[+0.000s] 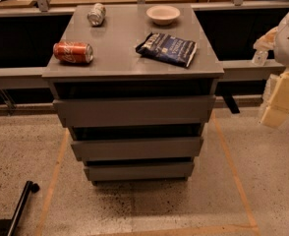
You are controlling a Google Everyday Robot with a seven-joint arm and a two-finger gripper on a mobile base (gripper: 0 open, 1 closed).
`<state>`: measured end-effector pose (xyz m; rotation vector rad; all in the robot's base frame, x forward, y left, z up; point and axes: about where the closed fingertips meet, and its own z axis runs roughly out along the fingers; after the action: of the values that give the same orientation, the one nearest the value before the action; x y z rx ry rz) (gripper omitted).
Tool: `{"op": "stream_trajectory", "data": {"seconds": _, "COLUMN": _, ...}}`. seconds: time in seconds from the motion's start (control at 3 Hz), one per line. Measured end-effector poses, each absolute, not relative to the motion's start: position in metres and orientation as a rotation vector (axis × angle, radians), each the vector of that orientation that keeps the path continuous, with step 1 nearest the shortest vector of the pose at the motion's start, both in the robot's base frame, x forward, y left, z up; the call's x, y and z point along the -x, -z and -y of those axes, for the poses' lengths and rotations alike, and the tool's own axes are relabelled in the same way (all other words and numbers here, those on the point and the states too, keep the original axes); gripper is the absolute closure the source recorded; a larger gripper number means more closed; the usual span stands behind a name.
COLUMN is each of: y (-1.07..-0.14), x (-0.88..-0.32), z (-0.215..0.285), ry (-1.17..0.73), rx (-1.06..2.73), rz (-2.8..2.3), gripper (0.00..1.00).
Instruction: Open top drawer
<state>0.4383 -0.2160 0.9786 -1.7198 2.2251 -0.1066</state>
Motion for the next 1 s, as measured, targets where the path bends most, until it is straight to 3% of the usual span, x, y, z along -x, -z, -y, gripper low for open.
{"op": "stream_trajectory", "data": {"seconds": 1.0, "y": -0.950, "x": -0.475, "z": 0.203, "ry": 0.037, "rx": 1.738, "rz": -2.146, "gripper": 0.00}}
